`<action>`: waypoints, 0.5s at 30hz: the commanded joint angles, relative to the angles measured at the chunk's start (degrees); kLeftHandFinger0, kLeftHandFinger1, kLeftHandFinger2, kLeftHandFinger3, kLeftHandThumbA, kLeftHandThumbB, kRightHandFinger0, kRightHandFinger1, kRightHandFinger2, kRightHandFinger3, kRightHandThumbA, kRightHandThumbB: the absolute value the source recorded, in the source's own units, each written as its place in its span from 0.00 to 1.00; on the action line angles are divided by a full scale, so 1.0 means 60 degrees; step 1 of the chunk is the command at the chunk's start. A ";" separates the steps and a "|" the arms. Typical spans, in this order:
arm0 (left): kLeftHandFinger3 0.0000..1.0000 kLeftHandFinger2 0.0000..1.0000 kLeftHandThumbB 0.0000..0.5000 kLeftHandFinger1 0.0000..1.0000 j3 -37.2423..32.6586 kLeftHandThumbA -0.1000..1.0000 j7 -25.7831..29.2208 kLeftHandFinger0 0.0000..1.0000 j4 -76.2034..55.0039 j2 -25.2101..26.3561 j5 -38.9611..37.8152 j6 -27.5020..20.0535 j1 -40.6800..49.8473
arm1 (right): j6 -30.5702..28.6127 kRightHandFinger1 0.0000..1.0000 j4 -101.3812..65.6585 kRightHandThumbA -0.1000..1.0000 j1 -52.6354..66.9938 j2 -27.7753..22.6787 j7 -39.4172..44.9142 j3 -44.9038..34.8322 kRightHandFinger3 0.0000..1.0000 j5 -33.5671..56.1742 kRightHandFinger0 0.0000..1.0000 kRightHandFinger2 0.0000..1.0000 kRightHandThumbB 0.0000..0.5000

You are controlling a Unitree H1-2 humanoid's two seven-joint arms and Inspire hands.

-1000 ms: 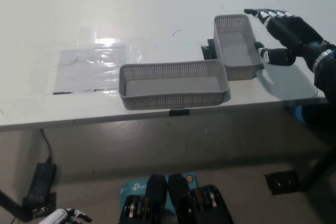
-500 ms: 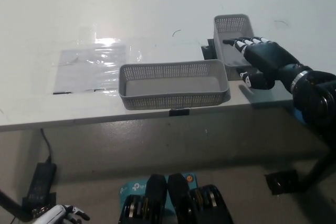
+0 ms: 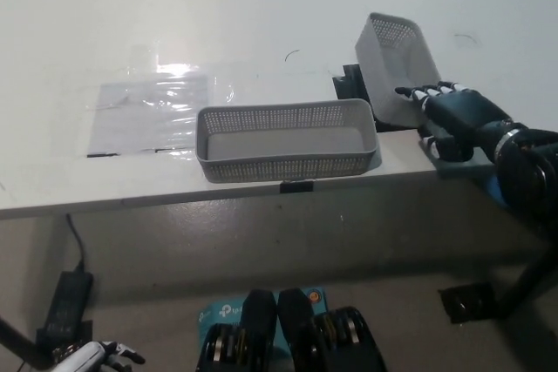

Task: The robot uses its right hand to pick up the grey box kept on the middle on the desk and place it on top of another box next to it in a right angle

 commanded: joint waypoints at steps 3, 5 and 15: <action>0.69 0.64 0.69 0.50 0.0085 0.34 -0.0311 0.51 -0.0448 0.0439 0.0133 0.0268 -0.0091 | -0.0579 1.00 0.0712 0.25 -0.0378 0.0213 -0.0323 0.0107 1.00 -0.0299 1.00 1.00 0.64; 0.72 0.66 0.68 0.51 0.0053 0.35 -0.0362 0.52 -0.0426 0.0455 0.0167 0.0253 -0.0158 | -0.0494 1.00 0.0722 0.26 -0.0358 0.0319 -0.0025 0.0294 1.00 -0.0422 1.00 1.00 0.60; 0.69 0.56 0.67 0.42 0.0164 0.32 -0.0360 0.39 -0.0493 0.0419 0.0199 0.0184 -0.0187 | -0.1255 0.11 0.1328 0.11 -0.0540 0.0802 0.0058 0.0741 1.00 -0.0515 0.05 0.31 0.36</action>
